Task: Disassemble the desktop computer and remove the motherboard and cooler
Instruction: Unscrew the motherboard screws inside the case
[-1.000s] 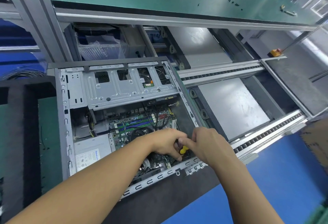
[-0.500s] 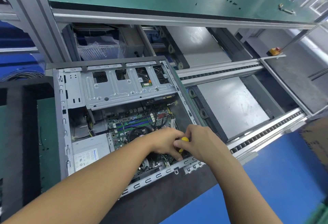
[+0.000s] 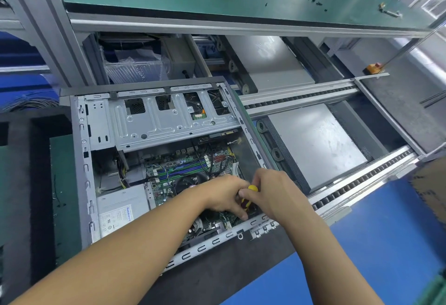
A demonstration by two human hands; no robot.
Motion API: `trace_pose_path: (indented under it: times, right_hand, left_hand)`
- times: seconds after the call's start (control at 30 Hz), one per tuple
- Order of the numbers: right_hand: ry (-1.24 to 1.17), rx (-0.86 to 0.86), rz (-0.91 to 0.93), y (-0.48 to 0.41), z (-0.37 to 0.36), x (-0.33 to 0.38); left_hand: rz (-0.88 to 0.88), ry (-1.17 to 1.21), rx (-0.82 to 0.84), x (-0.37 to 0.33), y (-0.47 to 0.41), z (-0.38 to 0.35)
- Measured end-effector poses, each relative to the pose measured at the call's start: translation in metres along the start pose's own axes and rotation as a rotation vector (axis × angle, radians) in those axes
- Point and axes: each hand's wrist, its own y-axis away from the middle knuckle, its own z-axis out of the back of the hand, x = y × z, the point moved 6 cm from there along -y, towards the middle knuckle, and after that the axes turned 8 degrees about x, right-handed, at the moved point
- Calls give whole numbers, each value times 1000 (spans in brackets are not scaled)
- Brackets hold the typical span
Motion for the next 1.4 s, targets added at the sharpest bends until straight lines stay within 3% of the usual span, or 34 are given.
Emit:
trace_pose_path:
  times: [0.33, 0.5, 0.8, 1.03, 1.2, 1.4]
  right_hand:
    - [-2, 180, 96, 2, -8, 3]
    - [78, 62, 7, 0, -5, 2]
    - [52, 204, 152, -1, -13, 4]
    - [15, 17, 55, -5, -9, 0]
    - [11, 95, 171, -3, -12, 10]
    - [-37, 114, 176, 0, -11, 9]
  left_hand:
    - [34, 35, -4, 8, 0, 2]
    - [8, 49, -40, 2, 2, 3]
    - [49, 40, -19, 9, 4, 6]
    - [27, 48, -15, 3, 4, 4]
    - [50, 55, 12, 8, 5, 7]
    - [32, 38, -1, 4, 4, 4]
